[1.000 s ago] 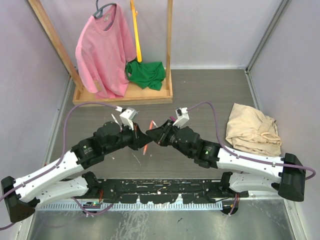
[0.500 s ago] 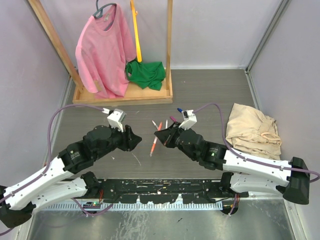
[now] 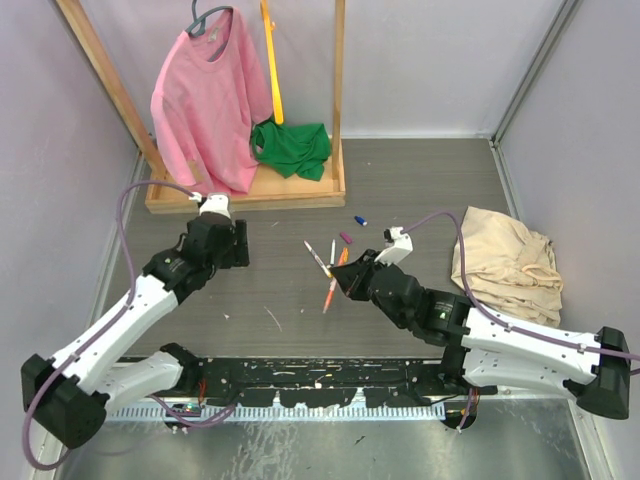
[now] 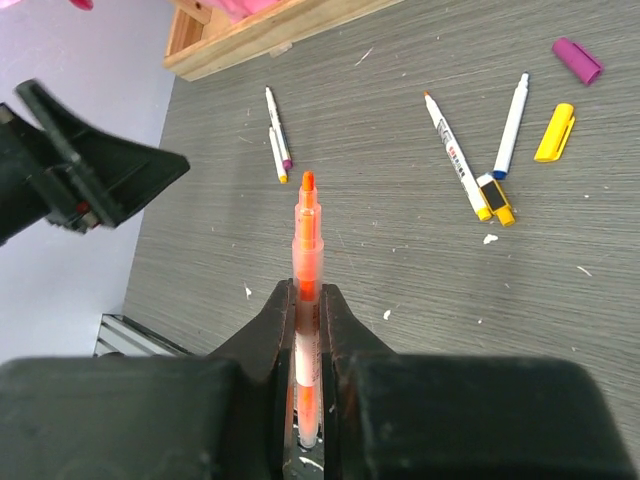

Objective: Insert the pens into the pen caps
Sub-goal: Move the pen cap to the center of the board.

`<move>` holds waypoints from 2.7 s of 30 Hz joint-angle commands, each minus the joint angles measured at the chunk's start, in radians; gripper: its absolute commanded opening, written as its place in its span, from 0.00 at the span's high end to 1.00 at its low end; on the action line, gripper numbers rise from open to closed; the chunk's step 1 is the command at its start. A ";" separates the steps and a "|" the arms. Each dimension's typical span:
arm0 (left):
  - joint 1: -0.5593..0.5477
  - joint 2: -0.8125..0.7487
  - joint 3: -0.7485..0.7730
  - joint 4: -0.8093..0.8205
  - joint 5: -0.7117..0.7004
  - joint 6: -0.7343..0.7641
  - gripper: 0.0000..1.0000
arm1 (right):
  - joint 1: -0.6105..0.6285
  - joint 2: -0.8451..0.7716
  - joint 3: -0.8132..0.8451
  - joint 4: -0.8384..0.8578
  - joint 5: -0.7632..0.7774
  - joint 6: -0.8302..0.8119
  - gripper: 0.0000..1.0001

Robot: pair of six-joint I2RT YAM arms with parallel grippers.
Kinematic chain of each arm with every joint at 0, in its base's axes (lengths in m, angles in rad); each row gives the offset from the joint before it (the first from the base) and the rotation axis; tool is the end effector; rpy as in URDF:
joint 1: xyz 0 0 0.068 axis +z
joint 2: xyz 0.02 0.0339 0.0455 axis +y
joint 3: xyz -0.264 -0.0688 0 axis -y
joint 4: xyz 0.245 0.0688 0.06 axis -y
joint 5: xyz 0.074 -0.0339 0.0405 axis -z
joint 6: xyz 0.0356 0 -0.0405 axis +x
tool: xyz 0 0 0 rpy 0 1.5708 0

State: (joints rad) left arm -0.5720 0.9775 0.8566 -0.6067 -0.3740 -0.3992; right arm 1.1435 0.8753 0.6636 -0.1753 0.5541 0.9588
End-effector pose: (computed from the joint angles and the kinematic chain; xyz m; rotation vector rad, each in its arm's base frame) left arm 0.1776 -0.0989 0.2911 0.0039 2.2401 -0.0937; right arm 0.0997 0.1738 0.2840 0.1925 1.9880 0.8678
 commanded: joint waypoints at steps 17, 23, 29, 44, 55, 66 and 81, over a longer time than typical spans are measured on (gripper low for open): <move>0.283 0.484 -0.106 0.819 0.081 0.099 0.09 | -0.004 -0.143 -0.096 -0.053 0.009 -0.029 1.00; 0.316 0.596 -0.043 0.862 0.118 0.072 0.11 | -0.005 -0.146 -0.090 -0.059 0.000 -0.060 1.00; 0.325 0.702 -0.004 0.881 0.101 0.024 0.12 | -0.007 -0.155 -0.095 -0.059 0.000 -0.078 1.00; 0.369 0.850 0.187 0.739 0.089 -0.036 0.12 | -0.014 -0.164 -0.099 -0.061 0.006 -0.104 1.00; 0.414 0.892 0.232 0.690 0.154 -0.068 0.24 | -0.020 -0.157 -0.096 -0.061 0.001 -0.114 1.00; 0.429 0.942 0.299 0.622 0.162 -0.081 0.32 | -0.027 -0.151 -0.088 -0.061 -0.003 -0.126 1.00; 0.428 0.990 0.382 0.513 0.152 -0.084 0.53 | -0.037 -0.131 -0.075 -0.059 -0.011 -0.145 1.00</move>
State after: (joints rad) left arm -0.1505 1.9343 1.1915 -0.0837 -0.2073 -0.4595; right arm 1.1107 0.7464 0.5610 -0.2634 0.5369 0.8253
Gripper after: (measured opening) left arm 0.486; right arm 0.129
